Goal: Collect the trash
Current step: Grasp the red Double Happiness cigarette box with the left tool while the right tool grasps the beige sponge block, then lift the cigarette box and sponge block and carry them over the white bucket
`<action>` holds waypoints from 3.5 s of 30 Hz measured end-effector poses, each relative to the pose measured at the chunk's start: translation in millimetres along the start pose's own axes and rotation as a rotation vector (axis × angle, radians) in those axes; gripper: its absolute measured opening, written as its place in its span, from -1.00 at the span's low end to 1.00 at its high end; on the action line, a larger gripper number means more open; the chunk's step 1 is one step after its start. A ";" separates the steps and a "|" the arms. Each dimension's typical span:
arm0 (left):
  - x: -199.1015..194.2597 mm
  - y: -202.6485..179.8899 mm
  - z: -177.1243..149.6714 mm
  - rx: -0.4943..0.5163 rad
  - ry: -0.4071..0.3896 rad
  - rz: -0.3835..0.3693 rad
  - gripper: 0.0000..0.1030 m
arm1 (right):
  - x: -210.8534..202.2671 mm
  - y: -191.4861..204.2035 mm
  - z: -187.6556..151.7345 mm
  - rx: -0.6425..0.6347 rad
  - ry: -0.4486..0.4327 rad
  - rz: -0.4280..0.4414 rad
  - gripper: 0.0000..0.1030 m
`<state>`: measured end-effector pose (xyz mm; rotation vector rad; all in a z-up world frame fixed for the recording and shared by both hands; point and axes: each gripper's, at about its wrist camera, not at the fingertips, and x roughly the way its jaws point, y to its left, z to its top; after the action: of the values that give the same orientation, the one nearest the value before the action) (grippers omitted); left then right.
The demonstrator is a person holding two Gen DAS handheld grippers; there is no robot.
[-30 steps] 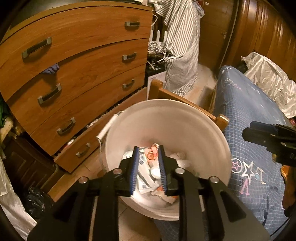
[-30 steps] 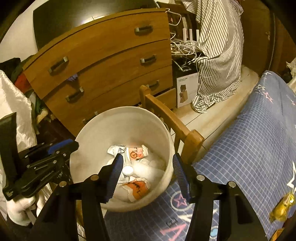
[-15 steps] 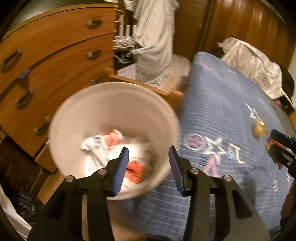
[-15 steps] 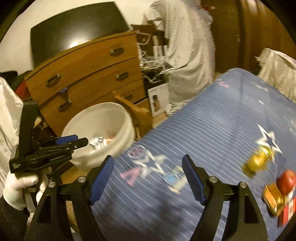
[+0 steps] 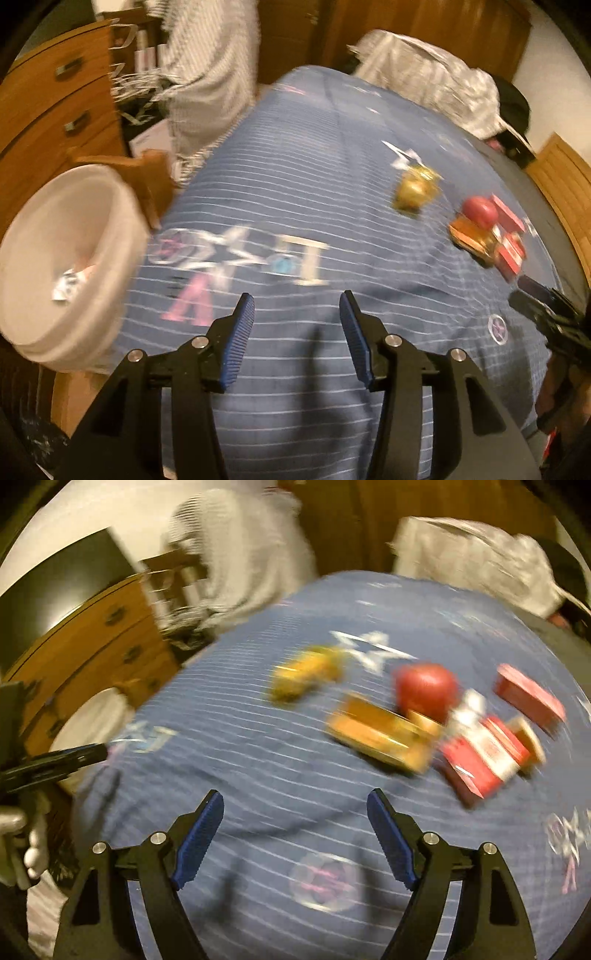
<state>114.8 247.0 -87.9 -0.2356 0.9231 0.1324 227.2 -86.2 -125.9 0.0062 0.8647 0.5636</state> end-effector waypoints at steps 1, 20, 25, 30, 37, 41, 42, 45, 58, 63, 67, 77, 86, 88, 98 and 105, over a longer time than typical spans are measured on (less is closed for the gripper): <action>6.4 -14.1 -1.1 0.025 0.013 -0.013 -0.10 | -0.8 -12.2 -4.9 0.019 0.002 -0.010 0.56; 68.7 -169.8 1.3 0.219 0.116 -0.156 0.05 | 26.7 -230.9 -14.5 0.567 0.046 0.202 -0.01; 76.9 -191.1 1.3 0.232 0.124 -0.168 0.05 | 44.4 -229.1 -2.0 0.567 0.016 0.132 -0.09; 71.5 -195.0 2.8 0.239 0.109 -0.179 0.14 | 45.5 -210.0 -7.1 0.520 0.046 0.266 -0.30; 65.2 -195.9 3.5 0.213 0.107 -0.209 0.20 | 27.4 -194.3 -22.4 0.325 0.172 0.361 -0.20; 66.3 -218.8 -3.9 0.266 0.106 -0.229 0.23 | 9.4 -199.4 -24.2 0.339 0.081 0.210 0.34; 66.6 -226.3 -5.8 0.285 0.102 -0.234 0.27 | 6.0 -203.1 -26.7 0.354 0.062 0.210 0.34; 64.9 -251.3 -9.8 0.354 0.063 -0.261 0.32 | -3.8 -211.9 -36.9 0.374 0.011 0.172 0.34; 108.1 -329.8 -13.7 0.569 0.131 -0.278 0.27 | -34.6 -239.7 -74.6 0.381 -0.061 0.133 0.34; 116.8 -323.3 -20.3 0.549 0.140 -0.271 0.07 | -41.7 -242.2 -60.1 0.294 -0.073 0.058 0.34; 113.9 -315.5 -21.9 0.518 0.133 -0.273 0.06 | -35.9 -244.8 -28.0 0.203 -0.080 -0.003 0.34; 104.0 -292.1 -27.7 0.484 0.133 -0.301 0.06 | 42.9 -268.7 33.4 0.168 0.036 0.001 0.33; 101.2 -290.9 -32.5 0.483 0.087 -0.279 0.05 | 38.8 -254.6 22.3 0.141 -0.021 -0.084 -0.31; 98.2 -287.8 -32.6 0.466 0.069 -0.266 0.05 | 23.7 -246.8 17.6 0.150 -0.070 -0.103 -0.33; 58.8 -258.3 -35.5 0.362 -0.073 -0.235 0.05 | -54.4 -176.5 -47.5 0.103 -0.239 -0.272 -0.34; 12.4 -240.8 -35.9 0.303 -0.211 -0.171 0.05 | -101.9 -137.9 -70.4 0.105 -0.342 -0.339 -0.34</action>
<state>145.9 5.2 -83.9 -0.0178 0.6981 -0.1390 188.5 -267.4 -130.6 0.0494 0.5441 0.1891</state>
